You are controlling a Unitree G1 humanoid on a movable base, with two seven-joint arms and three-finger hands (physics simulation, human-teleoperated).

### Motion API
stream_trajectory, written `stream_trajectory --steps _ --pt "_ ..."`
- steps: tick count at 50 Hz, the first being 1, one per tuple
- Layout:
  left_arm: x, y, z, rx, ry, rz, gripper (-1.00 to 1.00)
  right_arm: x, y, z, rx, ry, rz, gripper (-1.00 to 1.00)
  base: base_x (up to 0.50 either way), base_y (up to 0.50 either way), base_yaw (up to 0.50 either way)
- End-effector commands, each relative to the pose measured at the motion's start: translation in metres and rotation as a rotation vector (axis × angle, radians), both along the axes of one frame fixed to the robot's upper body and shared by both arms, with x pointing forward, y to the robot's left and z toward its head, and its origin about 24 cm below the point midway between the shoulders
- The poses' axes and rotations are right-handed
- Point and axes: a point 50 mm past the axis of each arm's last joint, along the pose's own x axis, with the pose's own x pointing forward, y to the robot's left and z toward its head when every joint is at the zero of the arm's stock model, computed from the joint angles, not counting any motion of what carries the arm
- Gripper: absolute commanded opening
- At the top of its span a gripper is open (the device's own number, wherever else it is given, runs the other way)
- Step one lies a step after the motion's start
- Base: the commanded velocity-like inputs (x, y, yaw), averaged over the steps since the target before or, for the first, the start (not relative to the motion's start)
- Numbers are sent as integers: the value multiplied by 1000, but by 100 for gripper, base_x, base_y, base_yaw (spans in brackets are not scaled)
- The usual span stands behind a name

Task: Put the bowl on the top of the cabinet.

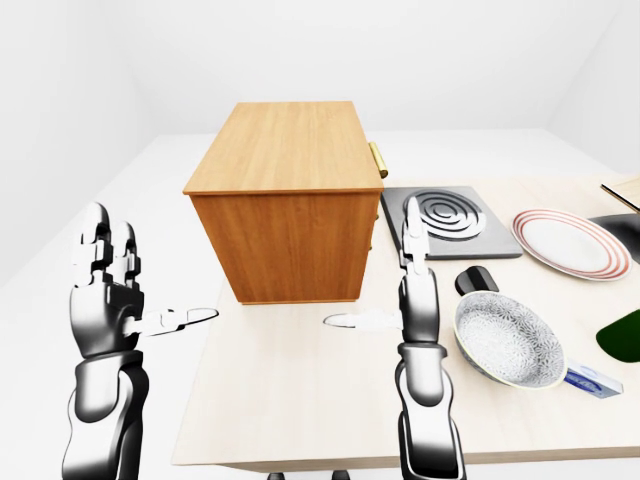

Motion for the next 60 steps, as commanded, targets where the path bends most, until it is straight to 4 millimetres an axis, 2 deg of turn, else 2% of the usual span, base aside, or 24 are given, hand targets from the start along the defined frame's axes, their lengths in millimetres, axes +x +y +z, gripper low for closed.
stream_trajectory --steps 1,13,14,16,24,28,32,33,41,50,54,55,60 --pt "-2 -2 4 6 -18 -11 100 -2 1 8 -3 -34 10 100 0 0 0" --pt "-2 -2 2 -2 -10 -23 100 -3 -3 10 -27 -46 -23 100 0 0 0" --pt "-2 -2 2 -2 -9 -24 100 -1 -5 2 -45 -11 -53 100 0 0 0" --pt "-2 -1 3 3 -11 -16 100 -1 -11 8 -103 -37 -110 100 0 0 0" --pt "-1 -2 2 7 -9 -14 100 -7 -19 24 -238 -86 -150 100 0 0 0" --pt "-1 -1 3 8 -13 -11 100 -14 -30 40 -287 -88 -190 100 0 0 0" --pt "-1 -2 3 9 -12 -13 100 -17 -35 36 -324 -70 -204 100 0 0 0" --pt "-1 -2 3 9 -10 -13 100 -22 -39 43 -344 -54 -210 100 0 0 0" --pt "0 -2 1 9 -4 -6 100 -33 -53 40 -384 -13 -232 100 0 0 0" --pt "5 0 -6 6 29 4 100 -48 -75 47 -430 51 -276 100 0 0 0" --pt "5 0 -6 6 29 5 100 -48 -75 47 -430 51 -276 100 0 0 0" --pt "5 -1 -7 6 33 1 100 -57 -85 44 -456 86 -294 100 0 0 0" --pt "4 -1 -7 5 33 3 100 -67 -94 47 -486 118 -307 100 0 0 0"
